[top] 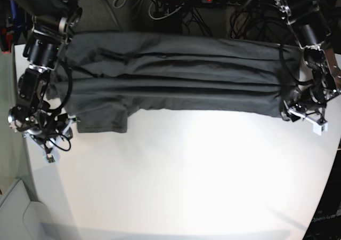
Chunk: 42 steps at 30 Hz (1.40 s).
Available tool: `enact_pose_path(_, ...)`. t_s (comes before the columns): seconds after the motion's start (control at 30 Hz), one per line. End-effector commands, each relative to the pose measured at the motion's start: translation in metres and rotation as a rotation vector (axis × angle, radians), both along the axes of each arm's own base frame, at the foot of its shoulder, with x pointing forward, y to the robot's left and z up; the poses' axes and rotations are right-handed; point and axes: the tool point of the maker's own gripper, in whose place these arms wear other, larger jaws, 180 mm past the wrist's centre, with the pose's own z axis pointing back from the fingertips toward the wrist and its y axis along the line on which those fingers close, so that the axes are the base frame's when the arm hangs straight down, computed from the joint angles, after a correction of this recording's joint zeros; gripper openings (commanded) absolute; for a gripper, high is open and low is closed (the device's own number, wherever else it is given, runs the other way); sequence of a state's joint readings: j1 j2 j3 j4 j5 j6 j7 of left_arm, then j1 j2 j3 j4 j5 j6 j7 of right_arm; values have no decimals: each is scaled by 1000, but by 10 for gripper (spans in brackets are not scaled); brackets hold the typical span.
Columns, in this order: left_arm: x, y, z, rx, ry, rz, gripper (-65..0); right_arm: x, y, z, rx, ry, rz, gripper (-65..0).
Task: Layout the t-shirt on the table in an organized manner, then fold the t-shirt properly
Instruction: 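Regrasp the protruding sleeve with the right gripper, then fold the sleeve with the right gripper onto the shirt strip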
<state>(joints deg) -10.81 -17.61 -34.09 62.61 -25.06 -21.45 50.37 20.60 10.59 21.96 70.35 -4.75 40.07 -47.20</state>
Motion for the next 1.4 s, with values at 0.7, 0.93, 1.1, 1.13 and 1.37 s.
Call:
enact_pose_path(0.7,13,-34,-18,-21,3,-82,-647,2,4,3,7,-21,4,-376)
enact_pose_path(0.93,13,-30,-15,-17,-2,-80,-646,4,41,-7,17,0,87,-376)
enact_pose_path(1.1,12,-28,-16,-11,3,-80,-646,7,59,-8,13,3,136,-375)
enact_pose_path(1.13,11,-29,-17,-11,4,-80,-646,7,59,-8,14,2,136,-375)
enact_pose_path(1.37,11,-29,-17,-11,6,-80,-646,19,62,5,35,-88,146,-374)
